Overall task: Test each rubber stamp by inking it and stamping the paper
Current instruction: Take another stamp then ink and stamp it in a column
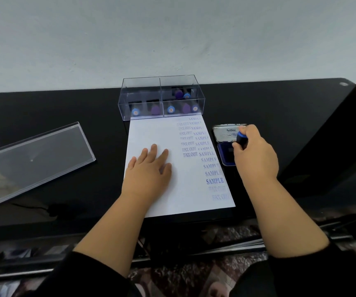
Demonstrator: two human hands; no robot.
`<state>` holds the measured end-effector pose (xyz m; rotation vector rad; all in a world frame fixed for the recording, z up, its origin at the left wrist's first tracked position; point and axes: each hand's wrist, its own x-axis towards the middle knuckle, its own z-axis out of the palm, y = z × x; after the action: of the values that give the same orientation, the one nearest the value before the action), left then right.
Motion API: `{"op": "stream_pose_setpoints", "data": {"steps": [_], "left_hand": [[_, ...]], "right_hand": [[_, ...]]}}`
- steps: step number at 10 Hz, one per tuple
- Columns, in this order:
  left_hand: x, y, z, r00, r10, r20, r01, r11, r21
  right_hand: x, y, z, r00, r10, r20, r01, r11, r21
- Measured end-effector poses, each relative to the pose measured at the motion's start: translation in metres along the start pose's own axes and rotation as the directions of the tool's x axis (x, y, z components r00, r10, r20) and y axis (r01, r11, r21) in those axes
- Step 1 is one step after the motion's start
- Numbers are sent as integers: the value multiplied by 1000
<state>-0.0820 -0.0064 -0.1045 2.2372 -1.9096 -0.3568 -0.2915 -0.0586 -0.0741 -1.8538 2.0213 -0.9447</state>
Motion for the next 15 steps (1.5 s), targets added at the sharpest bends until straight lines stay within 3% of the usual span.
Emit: {"op": "stream_pose_setpoints", "data": {"steps": [4, 8, 15], "left_hand": [[2, 1, -1, 999, -11, 30, 11, 1000, 13], [7, 1, -2, 998, -46, 42, 46, 999, 6], [10, 0, -1, 998, -46, 46, 44, 998, 33]], "right_hand": [[-1, -12, -5, 998, -59, 16, 57, 996, 74], [-17, -44, 24, 961, -234, 148, 223, 971, 92], [-29, -49, 39, 947, -260, 190, 257, 965, 41]]}}
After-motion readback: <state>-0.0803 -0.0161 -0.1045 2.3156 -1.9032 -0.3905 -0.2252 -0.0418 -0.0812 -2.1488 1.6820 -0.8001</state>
